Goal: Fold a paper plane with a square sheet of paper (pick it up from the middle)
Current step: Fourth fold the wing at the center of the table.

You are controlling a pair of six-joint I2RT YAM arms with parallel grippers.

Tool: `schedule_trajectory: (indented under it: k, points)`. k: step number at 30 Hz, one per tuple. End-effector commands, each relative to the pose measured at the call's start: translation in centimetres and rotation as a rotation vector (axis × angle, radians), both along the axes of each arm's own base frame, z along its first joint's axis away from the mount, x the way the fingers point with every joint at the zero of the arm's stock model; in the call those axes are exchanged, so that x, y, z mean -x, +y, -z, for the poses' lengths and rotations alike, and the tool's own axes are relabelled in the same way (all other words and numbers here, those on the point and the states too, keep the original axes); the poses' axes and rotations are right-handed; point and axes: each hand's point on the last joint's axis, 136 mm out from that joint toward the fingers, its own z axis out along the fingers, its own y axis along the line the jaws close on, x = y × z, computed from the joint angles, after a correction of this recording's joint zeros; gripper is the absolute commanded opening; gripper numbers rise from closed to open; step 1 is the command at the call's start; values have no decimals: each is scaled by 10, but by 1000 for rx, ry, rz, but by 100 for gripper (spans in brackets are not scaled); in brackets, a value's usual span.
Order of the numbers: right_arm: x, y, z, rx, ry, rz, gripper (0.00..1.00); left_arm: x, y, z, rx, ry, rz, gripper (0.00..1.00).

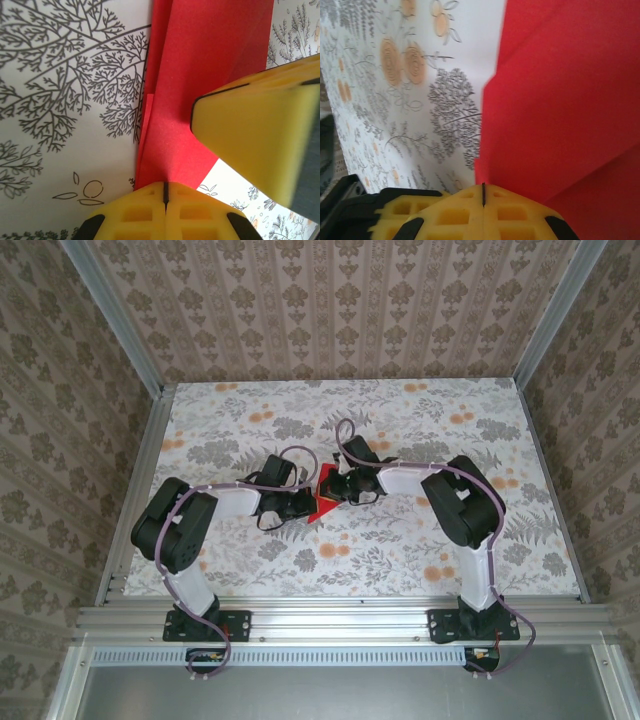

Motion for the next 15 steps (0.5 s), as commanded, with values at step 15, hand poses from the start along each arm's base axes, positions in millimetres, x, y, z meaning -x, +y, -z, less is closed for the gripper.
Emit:
schedule_trajectory:
  k: [15]
  points:
    - [-20,-36,35,100,30,81,0,55,41,46,-209,195,46,0]
